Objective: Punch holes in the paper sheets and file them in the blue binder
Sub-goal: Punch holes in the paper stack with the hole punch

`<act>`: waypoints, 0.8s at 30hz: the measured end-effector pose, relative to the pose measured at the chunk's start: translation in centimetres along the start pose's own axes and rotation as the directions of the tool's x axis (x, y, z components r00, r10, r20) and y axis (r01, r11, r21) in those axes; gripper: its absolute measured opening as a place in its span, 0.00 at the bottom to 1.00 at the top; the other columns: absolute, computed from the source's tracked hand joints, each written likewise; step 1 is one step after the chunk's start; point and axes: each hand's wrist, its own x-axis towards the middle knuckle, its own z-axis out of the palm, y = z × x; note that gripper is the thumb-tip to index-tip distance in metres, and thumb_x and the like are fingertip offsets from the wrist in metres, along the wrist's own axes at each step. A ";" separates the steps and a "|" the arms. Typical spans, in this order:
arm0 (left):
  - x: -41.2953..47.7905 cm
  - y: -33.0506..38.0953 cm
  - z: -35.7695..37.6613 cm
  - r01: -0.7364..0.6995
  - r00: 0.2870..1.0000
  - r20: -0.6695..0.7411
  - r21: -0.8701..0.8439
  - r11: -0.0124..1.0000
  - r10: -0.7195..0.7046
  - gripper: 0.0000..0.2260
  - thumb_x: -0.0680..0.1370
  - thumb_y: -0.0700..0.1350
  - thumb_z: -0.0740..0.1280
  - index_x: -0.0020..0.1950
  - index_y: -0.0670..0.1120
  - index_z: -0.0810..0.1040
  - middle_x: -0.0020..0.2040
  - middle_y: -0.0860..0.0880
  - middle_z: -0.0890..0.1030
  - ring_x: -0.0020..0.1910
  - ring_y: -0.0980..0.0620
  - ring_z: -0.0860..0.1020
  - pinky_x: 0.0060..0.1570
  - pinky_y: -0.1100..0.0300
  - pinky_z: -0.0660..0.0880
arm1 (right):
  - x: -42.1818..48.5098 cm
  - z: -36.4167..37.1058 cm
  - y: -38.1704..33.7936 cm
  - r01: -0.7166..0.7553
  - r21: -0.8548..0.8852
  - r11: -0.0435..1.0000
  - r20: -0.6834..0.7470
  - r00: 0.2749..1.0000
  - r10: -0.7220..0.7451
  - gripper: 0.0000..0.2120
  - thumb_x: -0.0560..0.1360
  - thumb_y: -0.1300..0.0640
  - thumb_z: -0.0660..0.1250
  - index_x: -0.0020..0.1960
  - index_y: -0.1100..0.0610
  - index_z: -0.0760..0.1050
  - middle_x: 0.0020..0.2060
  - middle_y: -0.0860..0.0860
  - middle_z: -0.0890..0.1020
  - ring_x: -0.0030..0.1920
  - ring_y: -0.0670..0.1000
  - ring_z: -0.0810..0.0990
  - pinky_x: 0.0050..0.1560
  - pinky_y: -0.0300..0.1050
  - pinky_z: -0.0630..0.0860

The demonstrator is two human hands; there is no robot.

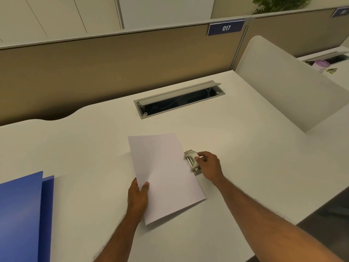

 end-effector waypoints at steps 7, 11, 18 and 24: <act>0.0 0.4 1.6 -0.014 1.000 0.007 0.034 0.999 0.014 0.18 0.79 0.40 0.62 0.69 0.43 0.69 0.64 0.44 0.76 0.62 0.42 0.75 0.65 0.45 0.71 | 0.0 0.0 -0.1 -0.020 0.009 1.000 0.013 1.000 0.020 0.06 0.74 0.57 0.68 0.50 0.57 0.79 0.37 0.54 0.85 0.35 0.53 0.83 0.39 0.46 0.79; -0.2 0.2 2.1 -0.013 1.000 0.006 0.064 0.998 0.013 0.19 0.79 0.41 0.62 0.70 0.42 0.68 0.66 0.43 0.75 0.63 0.41 0.74 0.66 0.44 0.70 | 0.3 -0.1 0.1 -0.033 -0.005 0.999 0.013 0.999 0.033 0.06 0.74 0.56 0.69 0.49 0.57 0.79 0.39 0.54 0.85 0.36 0.54 0.83 0.40 0.47 0.80; -0.2 -0.1 2.3 -0.029 1.000 -0.005 0.104 0.994 0.030 0.19 0.79 0.41 0.61 0.70 0.42 0.68 0.66 0.43 0.75 0.64 0.41 0.74 0.66 0.44 0.69 | 0.5 -0.2 0.2 -0.061 0.024 0.998 0.038 0.997 0.060 0.07 0.73 0.56 0.70 0.48 0.58 0.78 0.40 0.55 0.86 0.38 0.57 0.84 0.43 0.53 0.82; -0.2 -0.5 2.0 -0.046 0.999 0.005 0.120 0.992 0.046 0.19 0.79 0.41 0.61 0.71 0.41 0.67 0.67 0.42 0.74 0.65 0.41 0.73 0.67 0.44 0.68 | 1.1 -0.4 0.2 -0.087 -0.002 0.996 0.057 0.995 0.087 0.05 0.70 0.53 0.72 0.43 0.52 0.78 0.39 0.55 0.85 0.40 0.58 0.85 0.46 0.58 0.82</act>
